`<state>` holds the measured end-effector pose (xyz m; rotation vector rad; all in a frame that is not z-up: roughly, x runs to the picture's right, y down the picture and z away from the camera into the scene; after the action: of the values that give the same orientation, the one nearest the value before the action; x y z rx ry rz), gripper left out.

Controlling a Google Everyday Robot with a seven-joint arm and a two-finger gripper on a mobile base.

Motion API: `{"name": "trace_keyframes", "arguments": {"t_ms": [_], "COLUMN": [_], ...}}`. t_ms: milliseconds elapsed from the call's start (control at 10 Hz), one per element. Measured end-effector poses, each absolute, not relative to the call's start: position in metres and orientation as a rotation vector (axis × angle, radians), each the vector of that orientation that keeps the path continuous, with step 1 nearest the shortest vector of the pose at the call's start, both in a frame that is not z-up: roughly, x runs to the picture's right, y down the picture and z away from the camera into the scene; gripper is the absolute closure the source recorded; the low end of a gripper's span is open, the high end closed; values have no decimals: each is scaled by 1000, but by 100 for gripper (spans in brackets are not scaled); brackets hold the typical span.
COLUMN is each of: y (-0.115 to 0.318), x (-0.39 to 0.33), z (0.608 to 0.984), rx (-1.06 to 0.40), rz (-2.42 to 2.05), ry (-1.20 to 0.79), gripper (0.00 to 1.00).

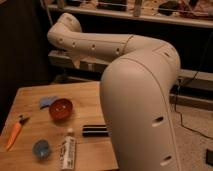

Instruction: Move the arm in a circular motion

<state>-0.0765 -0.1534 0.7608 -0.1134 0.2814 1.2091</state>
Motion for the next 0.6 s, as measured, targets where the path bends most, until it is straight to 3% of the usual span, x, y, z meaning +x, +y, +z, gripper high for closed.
{"name": "trace_keyframes", "arguments": {"t_ms": [300,600], "y": [-129,-75], "x": [26,115], "z": [755,741], "rx": [-90,-84], "rz": [1381,1504], "ry": [394,506], "gripper": [35,35]}}
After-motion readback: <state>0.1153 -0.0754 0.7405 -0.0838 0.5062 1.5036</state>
